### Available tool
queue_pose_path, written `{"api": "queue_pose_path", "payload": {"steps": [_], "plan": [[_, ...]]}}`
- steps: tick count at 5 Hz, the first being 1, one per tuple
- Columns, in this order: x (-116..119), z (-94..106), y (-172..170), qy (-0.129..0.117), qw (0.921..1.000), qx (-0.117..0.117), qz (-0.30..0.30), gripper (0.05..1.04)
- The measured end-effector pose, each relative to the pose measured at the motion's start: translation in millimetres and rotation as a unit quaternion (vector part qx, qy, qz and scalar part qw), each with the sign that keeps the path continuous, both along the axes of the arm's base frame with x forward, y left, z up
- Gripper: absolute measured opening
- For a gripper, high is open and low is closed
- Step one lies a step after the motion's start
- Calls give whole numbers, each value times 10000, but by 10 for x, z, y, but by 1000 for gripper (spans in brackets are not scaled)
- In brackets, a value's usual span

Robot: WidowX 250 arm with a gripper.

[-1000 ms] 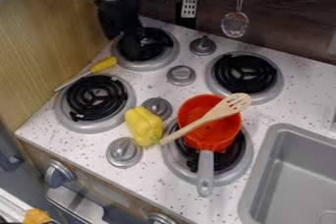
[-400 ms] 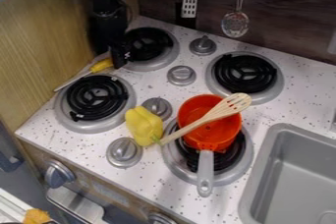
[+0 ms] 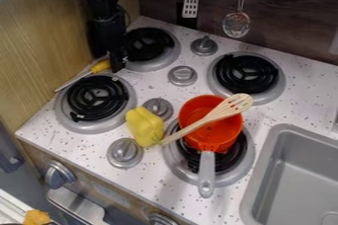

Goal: Take the knife and put it on the orange pot

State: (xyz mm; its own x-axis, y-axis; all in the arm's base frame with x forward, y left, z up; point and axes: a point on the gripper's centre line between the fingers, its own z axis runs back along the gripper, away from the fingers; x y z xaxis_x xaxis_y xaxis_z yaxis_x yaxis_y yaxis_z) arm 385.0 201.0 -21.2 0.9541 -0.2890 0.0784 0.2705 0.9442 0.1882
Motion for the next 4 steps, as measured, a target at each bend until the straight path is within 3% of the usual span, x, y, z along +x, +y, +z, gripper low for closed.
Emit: {"api": "queue_pose_path", "payload": {"steps": [1,3,4], "plan": [[15,-117,6,39,9999,-156,-7,955],[51,-134,23,78,9997,-244,-9,493],[32,-131,57,142,9998,-108,-52,475]]}}
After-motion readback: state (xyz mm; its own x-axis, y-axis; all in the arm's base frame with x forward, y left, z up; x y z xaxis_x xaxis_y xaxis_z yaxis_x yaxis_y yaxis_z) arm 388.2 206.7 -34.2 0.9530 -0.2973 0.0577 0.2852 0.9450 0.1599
